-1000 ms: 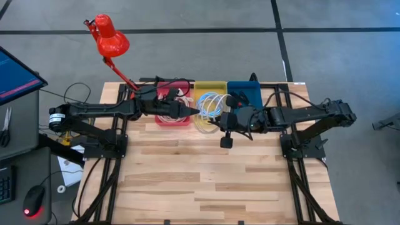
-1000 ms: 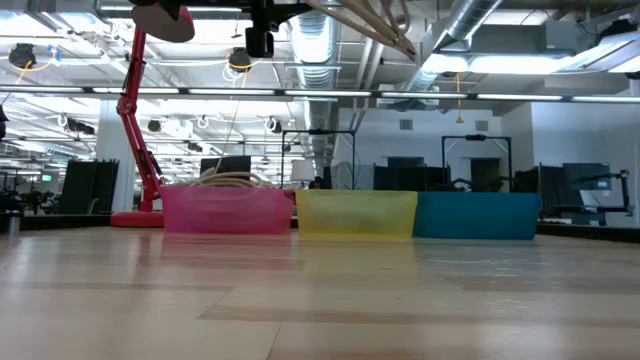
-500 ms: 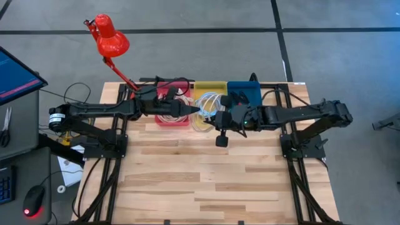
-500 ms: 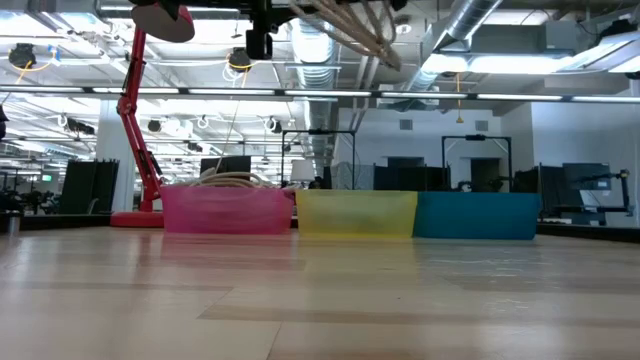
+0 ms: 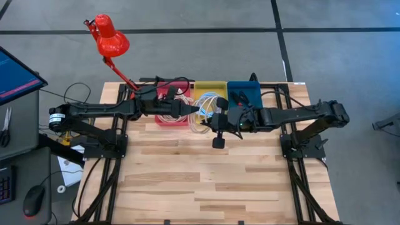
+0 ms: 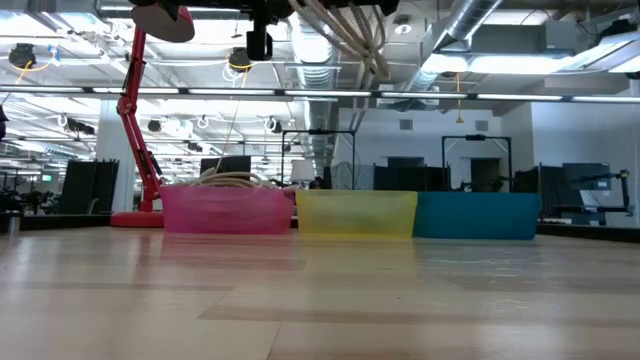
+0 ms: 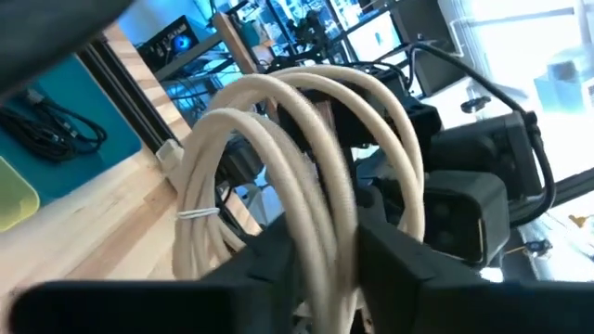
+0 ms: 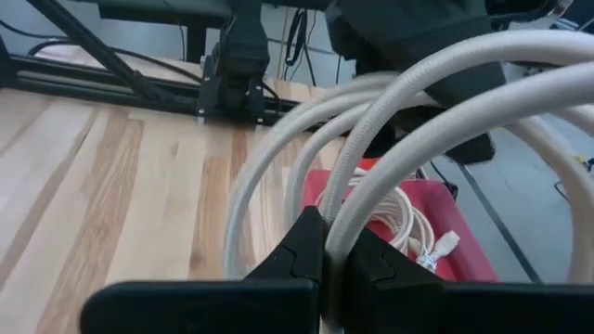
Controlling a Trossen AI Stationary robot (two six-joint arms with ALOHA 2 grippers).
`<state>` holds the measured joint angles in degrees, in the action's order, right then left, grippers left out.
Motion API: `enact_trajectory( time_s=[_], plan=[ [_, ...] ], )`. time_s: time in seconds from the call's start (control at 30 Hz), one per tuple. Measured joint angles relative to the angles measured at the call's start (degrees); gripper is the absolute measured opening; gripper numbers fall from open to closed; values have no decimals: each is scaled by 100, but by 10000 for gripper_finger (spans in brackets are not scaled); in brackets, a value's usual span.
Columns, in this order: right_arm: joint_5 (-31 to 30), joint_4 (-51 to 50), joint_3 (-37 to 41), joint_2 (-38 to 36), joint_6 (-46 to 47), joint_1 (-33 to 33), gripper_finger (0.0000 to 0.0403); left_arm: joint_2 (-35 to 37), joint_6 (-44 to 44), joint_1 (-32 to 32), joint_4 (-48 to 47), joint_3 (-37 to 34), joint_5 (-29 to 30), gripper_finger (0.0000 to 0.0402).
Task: Pick & Place USB Port
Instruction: Put the bottom brown charger cable into the red bin
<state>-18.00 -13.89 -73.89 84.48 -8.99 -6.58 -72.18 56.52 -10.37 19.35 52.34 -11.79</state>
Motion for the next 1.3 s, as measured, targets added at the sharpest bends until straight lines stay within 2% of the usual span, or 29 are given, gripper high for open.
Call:
enact_trajectory(
  time_s=[0.1,0.17,0.33,0.6,0.83,1.07,1.3],
  plan=[
    [0,-42,2,-34,-2,-1,0,0,-105,2,-3,0,-14,46],
    [-2,-27,1,-46,-1,1,0,0,-108,2,14,0,-23,29],
    [0,-20,0,-47,0,-1,4,0,-121,2,9,0,-69,31],
    [-2,0,1,-49,0,-5,51,0,-138,0,-42,0,-66,29],
    [-7,-60,0,-71,29,-89,58,0,-125,2,-15,0,-79,14],
    [-29,-1012,-465,-346,185,-290,59,0,-166,2,-5,0,-187,14],
    [19,-2596,-1223,-668,1146,-433,59,0,-439,-126,-33,0,-173,14]
  ],
)
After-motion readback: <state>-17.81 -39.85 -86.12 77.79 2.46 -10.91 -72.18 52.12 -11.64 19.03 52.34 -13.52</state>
